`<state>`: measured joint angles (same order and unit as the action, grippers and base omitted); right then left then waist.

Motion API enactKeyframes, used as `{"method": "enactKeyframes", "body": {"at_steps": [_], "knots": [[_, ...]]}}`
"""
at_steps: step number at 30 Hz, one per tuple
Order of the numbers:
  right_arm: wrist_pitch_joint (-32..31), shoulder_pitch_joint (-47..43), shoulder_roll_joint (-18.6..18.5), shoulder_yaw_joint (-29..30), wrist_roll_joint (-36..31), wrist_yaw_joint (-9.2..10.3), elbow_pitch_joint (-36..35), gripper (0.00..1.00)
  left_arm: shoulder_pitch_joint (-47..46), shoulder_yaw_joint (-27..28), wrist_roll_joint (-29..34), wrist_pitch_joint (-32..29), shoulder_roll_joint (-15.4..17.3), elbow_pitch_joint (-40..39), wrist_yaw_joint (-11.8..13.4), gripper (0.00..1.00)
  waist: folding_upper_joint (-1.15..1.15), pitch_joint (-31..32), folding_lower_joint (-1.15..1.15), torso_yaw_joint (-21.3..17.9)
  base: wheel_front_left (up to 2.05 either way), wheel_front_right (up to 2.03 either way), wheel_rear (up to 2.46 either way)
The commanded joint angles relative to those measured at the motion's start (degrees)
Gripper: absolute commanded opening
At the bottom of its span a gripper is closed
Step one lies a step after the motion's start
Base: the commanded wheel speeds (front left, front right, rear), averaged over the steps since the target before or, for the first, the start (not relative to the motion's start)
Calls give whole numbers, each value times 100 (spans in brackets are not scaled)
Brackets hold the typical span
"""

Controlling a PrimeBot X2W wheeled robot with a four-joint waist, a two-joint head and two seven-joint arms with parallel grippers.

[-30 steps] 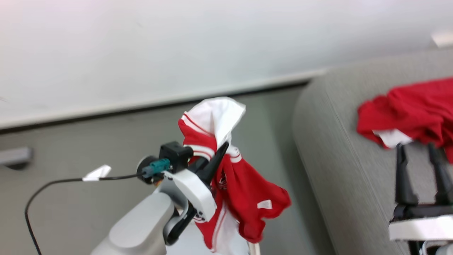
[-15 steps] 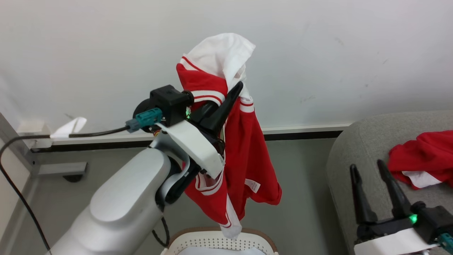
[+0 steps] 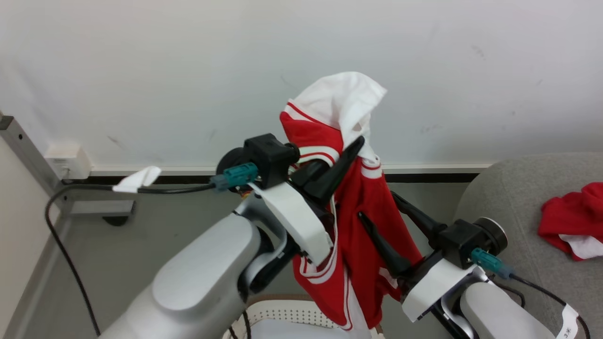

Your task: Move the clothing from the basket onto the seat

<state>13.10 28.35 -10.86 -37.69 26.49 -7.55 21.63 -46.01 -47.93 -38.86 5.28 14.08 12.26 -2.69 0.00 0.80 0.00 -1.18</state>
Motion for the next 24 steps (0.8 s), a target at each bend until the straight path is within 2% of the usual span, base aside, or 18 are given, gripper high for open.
{"method": "enactKeyframes", "body": {"at_steps": [1,9,12,13,14,15,19,24], "knots": [[-12,218,-59,-127,58,11,241,100,71,-51,-12,-8,-59,-18,-27,0,0,27,0,139,0,0,0],[-370,813,21,-1105,869,11,1723,100,86,-537,7,-161,-421,-184,-206,0,0,160,0,642,0,0,0],[-424,842,67,-1319,1129,11,2007,100,61,-605,19,-190,-481,-238,-222,0,0,193,0,754,0,0,0],[-378,874,83,-1390,1219,11,2126,71,51,-629,17,-205,-504,-260,-226,0,0,205,0,797,0,0,0],[-336,909,107,-1472,1311,11,2234,27,39,-651,18,-205,-520,-278,-223,0,0,213,0,838,0,0,0],[-275,929,121,-1526,1416,11,2346,0,26,-664,23,-211,-526,-289,-221,0,0,222,0,878,0,0,0],[26,1022,218,-1550,1688,11,2639,0,66,-624,1,-213,-440,-280,-152,0,0,238,0,927,0,0,0],[197,1063,249,-1175,2099,11,2653,0,355,-471,-128,-105,-181,-161,-27,0,0,238,0,791,0,0,0]]}}
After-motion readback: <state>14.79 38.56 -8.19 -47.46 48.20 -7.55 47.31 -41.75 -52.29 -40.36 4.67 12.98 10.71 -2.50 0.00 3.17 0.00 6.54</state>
